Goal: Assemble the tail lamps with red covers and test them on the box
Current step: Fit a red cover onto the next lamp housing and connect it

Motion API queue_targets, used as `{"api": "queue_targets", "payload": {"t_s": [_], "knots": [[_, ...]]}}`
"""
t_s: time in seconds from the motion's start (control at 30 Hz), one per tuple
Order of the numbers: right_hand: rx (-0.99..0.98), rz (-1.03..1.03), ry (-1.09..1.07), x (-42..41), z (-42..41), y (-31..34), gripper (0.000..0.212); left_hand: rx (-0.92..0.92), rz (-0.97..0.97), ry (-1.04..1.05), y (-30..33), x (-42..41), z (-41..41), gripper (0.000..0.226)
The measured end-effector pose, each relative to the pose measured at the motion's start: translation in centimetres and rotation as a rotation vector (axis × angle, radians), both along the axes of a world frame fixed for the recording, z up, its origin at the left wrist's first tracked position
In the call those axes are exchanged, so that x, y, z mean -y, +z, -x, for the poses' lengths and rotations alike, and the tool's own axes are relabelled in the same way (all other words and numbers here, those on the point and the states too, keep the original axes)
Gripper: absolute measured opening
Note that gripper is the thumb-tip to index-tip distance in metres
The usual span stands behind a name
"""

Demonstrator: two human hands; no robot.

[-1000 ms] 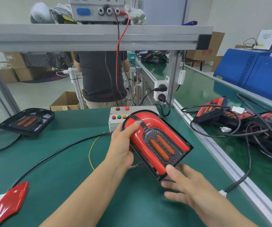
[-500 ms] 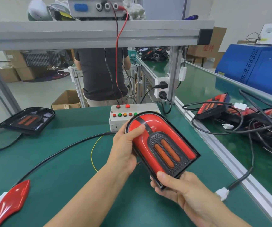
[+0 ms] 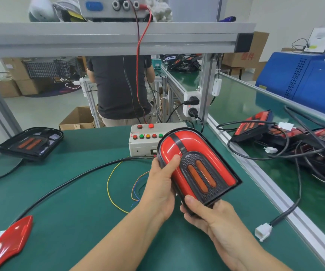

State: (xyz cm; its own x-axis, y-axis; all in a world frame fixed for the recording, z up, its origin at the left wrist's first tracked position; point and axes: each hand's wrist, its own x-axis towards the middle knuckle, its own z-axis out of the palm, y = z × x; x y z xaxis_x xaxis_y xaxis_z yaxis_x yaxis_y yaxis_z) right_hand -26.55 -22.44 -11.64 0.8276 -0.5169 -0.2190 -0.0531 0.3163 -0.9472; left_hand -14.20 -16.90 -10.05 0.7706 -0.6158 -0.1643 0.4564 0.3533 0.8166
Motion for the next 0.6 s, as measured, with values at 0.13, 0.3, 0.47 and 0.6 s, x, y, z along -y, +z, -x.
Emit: {"api": "queue_targets", "payload": {"t_s": [0.13,0.3,0.47,0.6], "knots": [[-0.065,0.080,-0.120,1.2,0.6,0.7,0.058,-0.037,0.029,-0.055,0.5,-0.3,-1.9,0.022],[0.099,-0.041,-0.053,3.9,0.6,2.2,0.050,0.023,0.039,-0.272,0.7,-1.2,-3.0,0.034],[0.237,-0.274,0.214,2.7,0.1,1.9,0.076,0.184,-0.037,-0.422,1.6,-0.2,-2.0,0.036],[0.343,-0.351,0.238,2.6,-0.1,1.7,0.085,0.296,-0.085,-0.457,2.5,0.5,-1.9,0.032]]}}
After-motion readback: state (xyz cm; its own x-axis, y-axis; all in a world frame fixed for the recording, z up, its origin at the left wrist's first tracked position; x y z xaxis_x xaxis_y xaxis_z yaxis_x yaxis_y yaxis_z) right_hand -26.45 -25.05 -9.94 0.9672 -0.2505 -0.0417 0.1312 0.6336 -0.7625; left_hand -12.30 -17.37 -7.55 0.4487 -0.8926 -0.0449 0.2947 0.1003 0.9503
